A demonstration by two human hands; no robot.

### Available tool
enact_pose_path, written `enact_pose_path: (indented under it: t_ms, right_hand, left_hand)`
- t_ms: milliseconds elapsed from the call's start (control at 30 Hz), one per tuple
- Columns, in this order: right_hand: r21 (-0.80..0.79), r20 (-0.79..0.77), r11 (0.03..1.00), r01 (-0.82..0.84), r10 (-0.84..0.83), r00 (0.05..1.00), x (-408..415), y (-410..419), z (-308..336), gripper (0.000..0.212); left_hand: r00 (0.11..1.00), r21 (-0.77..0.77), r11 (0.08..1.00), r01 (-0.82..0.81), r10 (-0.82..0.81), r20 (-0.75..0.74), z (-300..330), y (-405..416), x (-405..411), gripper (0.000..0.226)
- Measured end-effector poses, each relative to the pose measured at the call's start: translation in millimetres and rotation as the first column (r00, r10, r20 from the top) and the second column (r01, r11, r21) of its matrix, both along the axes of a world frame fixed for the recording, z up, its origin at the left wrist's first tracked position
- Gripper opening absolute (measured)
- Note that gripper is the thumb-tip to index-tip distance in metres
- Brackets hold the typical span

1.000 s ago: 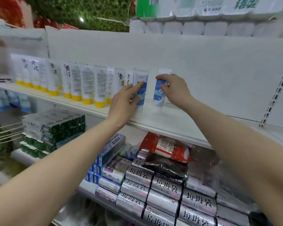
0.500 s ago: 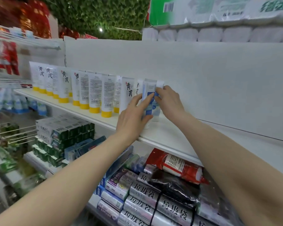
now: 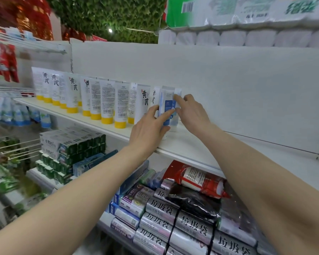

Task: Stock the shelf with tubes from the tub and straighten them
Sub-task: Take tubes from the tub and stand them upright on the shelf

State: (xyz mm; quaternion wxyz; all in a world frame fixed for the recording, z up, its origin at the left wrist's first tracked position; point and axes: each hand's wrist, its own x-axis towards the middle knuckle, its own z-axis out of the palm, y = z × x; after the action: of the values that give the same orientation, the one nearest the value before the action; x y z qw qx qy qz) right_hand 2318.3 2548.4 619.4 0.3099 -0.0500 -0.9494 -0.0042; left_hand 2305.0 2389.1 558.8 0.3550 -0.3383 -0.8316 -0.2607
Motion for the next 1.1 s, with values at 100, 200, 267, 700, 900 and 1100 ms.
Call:
enact_pose_path:
  t_ms: [100, 200, 267, 700, 900, 1100]
  right_hand:
    - [0.101, -0.060, 0.991, 0.093, -0.087, 0.994, 25.6, 1.1, -3.5, 0.043]
    - [0.162, -0.096, 0.973, 0.166, -0.152, 0.984, 59.1, -0.6, -10.7, 0.043]
    - [0.199, -0.113, 0.962, 0.188, -0.169, 0.979, 83.8, -3.1, -17.8, 0.043]
    - [0.301, -0.077, 0.899, 0.319, -0.310, 0.948, 262.1, -47.1, -109.6, 0.045]
    - [0.292, 0.036, 0.869, 0.399, -0.427, 0.904, 357.0, -52.0, -196.2, 0.044]
    - [0.167, 0.163, 0.848, 0.502, -0.526, 0.835, 451.7, -45.7, -296.4, 0.045]
  left_hand:
    - [0.999, 0.009, 1.000, -0.015, 0.016, -0.028, -2.0, -7.2, 6.0, 0.052]
    - [0.998, 0.020, 1.000, -0.013, 0.014, -0.054, -3.4, -16.6, 17.6, 0.051]
    - [0.999, 0.022, 1.000, -0.002, 0.003, -0.054, -6.0, -22.8, 26.0, 0.051]
    - [0.963, -0.056, 0.962, 0.266, -0.269, -0.036, -78.1, -42.9, 127.8, 0.053]
    - [0.909, -0.096, 0.905, 0.414, -0.405, 0.096, -150.3, -30.1, 202.6, 0.053]
    - [0.823, -0.199, 0.804, 0.561, -0.515, 0.241, -240.4, -2.7, 272.0, 0.051]
